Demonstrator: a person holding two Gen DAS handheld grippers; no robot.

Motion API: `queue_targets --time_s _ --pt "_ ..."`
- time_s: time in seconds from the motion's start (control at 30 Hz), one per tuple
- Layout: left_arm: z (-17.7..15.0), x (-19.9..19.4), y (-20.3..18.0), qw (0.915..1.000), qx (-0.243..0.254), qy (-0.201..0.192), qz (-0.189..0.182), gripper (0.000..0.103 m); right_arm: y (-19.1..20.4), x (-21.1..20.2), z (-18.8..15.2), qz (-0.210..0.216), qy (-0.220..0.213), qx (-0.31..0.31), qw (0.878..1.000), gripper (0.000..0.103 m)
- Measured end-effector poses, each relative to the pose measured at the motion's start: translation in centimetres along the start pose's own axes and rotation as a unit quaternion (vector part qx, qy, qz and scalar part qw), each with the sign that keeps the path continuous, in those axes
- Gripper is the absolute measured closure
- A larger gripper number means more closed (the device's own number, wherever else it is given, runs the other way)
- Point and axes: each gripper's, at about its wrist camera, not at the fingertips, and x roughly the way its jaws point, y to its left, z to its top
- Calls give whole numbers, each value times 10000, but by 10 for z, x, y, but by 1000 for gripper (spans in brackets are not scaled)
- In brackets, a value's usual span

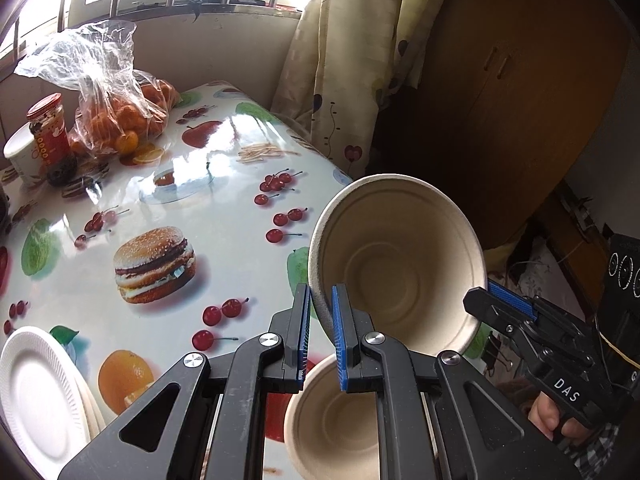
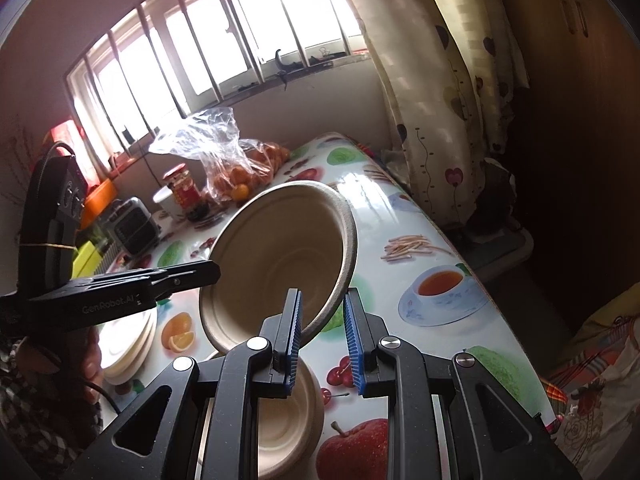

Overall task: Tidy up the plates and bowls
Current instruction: 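Lift the tan bowl with the left gripper while the right gripper holds its bowl rim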

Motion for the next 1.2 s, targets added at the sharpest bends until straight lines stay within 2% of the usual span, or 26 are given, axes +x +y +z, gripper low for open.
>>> queue_targets --time_s 0.6,1.2 --pt "-38 -26 2 10000 -67 -35 54 92 20 -19 -28 152 28 39 9999 82" --pt "-78 -27 3 9995 -255 207 -18 91 26 -29 -55 177 131 128 9997 82"
